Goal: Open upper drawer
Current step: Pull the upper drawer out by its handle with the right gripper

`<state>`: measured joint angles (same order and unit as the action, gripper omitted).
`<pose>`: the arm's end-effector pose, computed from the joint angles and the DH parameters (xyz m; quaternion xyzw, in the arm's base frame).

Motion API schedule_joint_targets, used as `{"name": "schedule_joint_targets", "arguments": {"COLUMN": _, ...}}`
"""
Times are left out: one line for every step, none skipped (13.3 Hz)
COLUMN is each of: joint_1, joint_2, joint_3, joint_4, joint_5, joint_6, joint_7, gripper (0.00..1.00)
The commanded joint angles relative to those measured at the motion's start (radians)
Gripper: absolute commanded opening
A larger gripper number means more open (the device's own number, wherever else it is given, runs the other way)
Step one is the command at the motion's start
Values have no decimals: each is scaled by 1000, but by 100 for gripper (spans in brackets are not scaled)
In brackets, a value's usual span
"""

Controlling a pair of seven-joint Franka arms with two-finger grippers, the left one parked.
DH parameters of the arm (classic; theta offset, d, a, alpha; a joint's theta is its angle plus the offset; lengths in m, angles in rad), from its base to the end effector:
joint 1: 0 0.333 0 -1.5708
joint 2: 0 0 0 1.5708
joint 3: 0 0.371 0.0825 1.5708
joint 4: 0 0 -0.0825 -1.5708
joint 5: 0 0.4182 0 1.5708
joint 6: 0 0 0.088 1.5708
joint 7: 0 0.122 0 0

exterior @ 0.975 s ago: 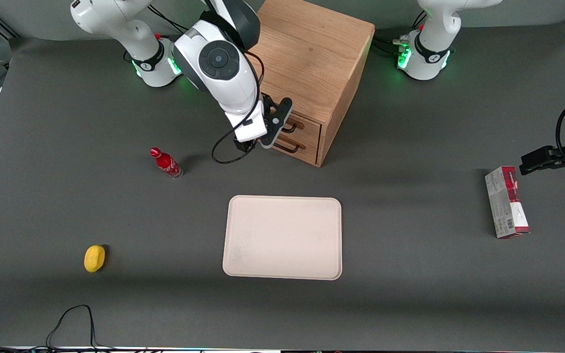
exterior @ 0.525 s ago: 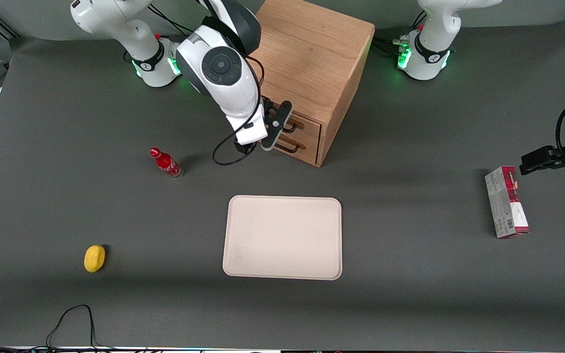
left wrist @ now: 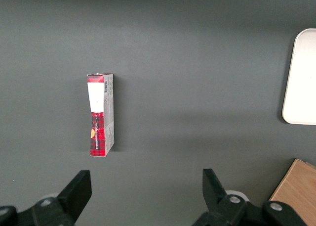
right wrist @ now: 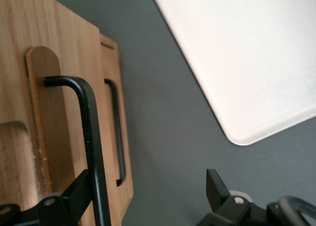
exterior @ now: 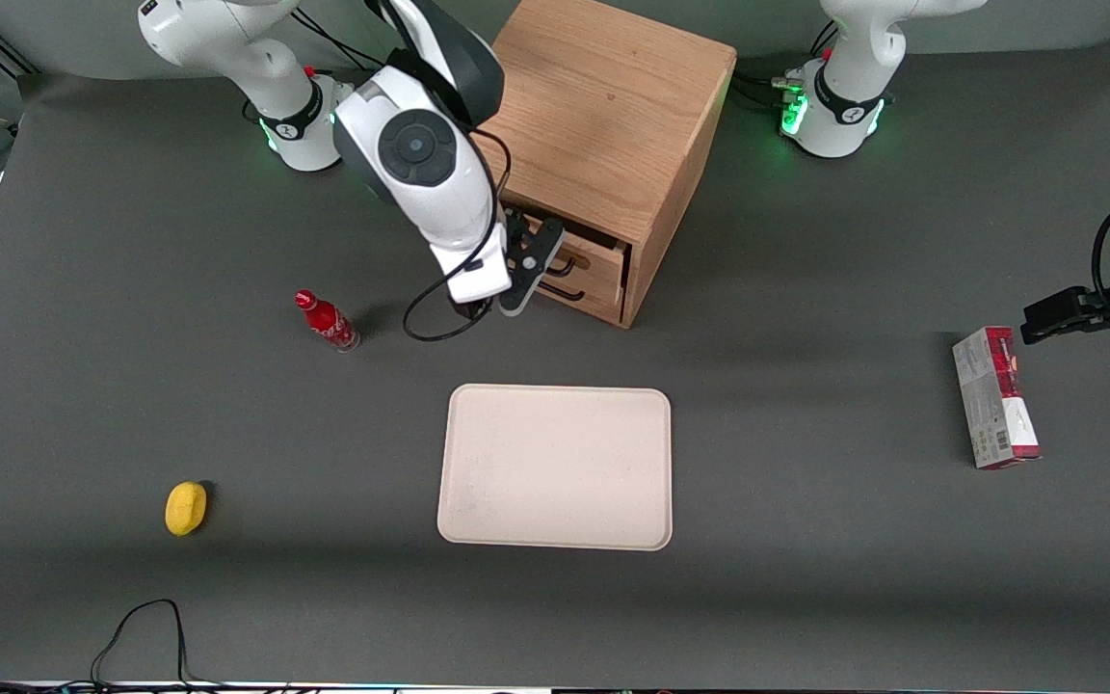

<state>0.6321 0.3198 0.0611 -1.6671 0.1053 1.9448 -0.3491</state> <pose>0.5309 0.4466 0.4410 -0.8761 -0.4781 0.0305 0.0538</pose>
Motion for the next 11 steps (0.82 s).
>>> {"name": "schedule_joint_targets", "arguments": {"joint_1": -3, "joint_2": 60, "joint_3": -33, "joint_4": 79, "joint_5": -12, "joint_6": -1, "joint_7": -22, "gripper": 100}}
{"name": "schedule_joint_targets", "arguments": {"joint_1": -3, "joint_2": 71, "joint_3": -36, "joint_4": 90, "joint_5": -13, "joint_6": -1, "joint_7": -24, "gripper": 100}}
{"name": "schedule_joint_targets", "arguments": {"joint_1": -3, "joint_2": 79, "joint_3": -43, "joint_4": 95, "joint_5": -13, "joint_6": 0, "joint_7": -24, "gripper": 100}}
{"name": "schedule_joint_targets", "arguments": {"joint_1": -3, "joint_2": 81, "joint_3": -47, "joint_4": 95, "joint_5": -15, "joint_6": 11, "joint_7": -24, "gripper": 100}}
{"name": "schedule_joint_targets", "arguments": {"joint_1": -3, "joint_2": 88, "joint_3": -49, "joint_4": 98, "joint_5": -15, "joint_6": 22, "joint_7": -22, "gripper": 100}}
{"name": "schedule_joint_targets", "arguments": {"joint_1": -9, "joint_2": 96, "joint_3": -49, "joint_4": 112, "joint_5": -15, "joint_6": 22, "joint_7": -19, "gripper": 100}}
{"name": "schedule_joint_targets", "arguments": {"joint_1": -17, "joint_2": 113, "joint_3": -50, "joint_4": 134, "joint_5": -16, "joint_6": 22, "joint_7": -18, "gripper": 100}}
{"name": "schedule_joint_targets", "arguments": {"joint_1": -25, "joint_2": 122, "joint_3": -49, "joint_4": 151, "joint_5": -16, "joint_6": 22, "joint_7": -18, "gripper": 100}}
{"name": "schedule_joint_targets", "arguments": {"joint_1": -37, "joint_2": 127, "joint_3": -50, "joint_4": 156, "joint_5": -16, "joint_6": 22, "joint_7": -18, "gripper": 100}}
{"name": "schedule_joint_targets", "arguments": {"joint_1": -48, "joint_2": 136, "joint_3": -49, "joint_4": 170, "joint_5": -18, "joint_6": 22, "joint_7": -19, "gripper": 100}}
{"name": "schedule_joint_targets", "arguments": {"joint_1": -60, "joint_2": 148, "joint_3": -49, "joint_4": 184, "joint_5": -30, "joint_6": 22, "joint_7": -22, "gripper": 100}}
